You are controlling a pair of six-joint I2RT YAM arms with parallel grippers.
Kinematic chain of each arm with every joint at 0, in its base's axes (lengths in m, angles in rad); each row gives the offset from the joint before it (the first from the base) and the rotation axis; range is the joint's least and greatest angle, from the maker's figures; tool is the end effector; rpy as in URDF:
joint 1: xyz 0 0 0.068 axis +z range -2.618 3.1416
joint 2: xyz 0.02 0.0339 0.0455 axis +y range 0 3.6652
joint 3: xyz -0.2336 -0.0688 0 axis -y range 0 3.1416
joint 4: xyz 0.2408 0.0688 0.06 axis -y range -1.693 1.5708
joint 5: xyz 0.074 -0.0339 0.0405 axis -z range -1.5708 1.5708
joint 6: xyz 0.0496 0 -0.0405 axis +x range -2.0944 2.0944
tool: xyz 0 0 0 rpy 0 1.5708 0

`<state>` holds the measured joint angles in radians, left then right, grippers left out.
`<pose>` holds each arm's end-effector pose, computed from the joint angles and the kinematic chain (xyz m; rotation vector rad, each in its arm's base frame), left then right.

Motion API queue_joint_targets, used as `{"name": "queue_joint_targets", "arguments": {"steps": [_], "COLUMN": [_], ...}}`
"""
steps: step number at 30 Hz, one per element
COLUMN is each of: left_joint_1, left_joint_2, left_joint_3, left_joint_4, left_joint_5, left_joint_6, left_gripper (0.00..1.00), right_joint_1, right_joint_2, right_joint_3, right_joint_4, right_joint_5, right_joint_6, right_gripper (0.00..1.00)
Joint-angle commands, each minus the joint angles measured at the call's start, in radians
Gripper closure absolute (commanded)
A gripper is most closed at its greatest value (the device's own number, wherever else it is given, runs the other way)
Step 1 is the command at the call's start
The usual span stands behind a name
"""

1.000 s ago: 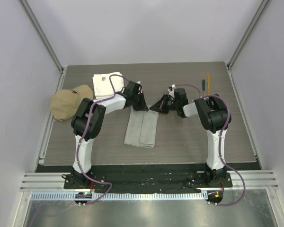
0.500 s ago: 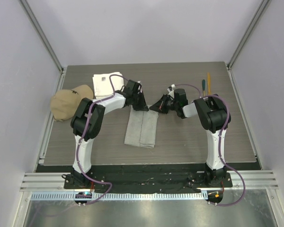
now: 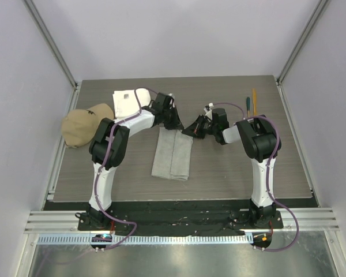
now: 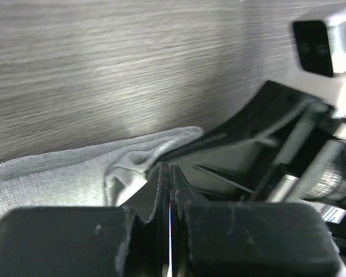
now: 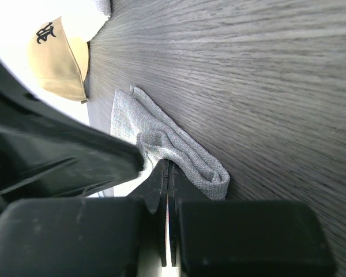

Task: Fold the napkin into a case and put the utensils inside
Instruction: Smooth out the 2/3-rectangle-folded napkin at the center of the board.

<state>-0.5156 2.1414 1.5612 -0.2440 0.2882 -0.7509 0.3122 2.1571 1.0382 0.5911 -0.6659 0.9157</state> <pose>0.3959 -0.2406 0.1390 -0.1560 2.5590 -0.8927 0.3770 0.1539 0.0607 0.2434 2.2959 1.3897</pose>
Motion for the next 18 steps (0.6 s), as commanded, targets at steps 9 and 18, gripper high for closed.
{"name": "queue_joint_targets", "arguments": {"steps": [9,18], "left_joint_1": [0.028,0.037], "left_joint_2": [0.06,0.06], "left_joint_3": [-0.092,-0.101], "left_joint_4": [0.003,-0.009], "left_joint_5": [-0.084,-0.116], "left_joint_6": [0.036,0.047], "left_gripper": [1.0,1.0], "right_joint_1": [0.004,-0.018], "right_joint_2": [-0.08,-0.089], "right_joint_3": [-0.033,-0.122], "right_joint_4": [-0.161,-0.131], "right_joint_5": [0.057,0.032], "right_joint_6": [-0.087,-0.104], "right_gripper": [0.99,0.99]}}
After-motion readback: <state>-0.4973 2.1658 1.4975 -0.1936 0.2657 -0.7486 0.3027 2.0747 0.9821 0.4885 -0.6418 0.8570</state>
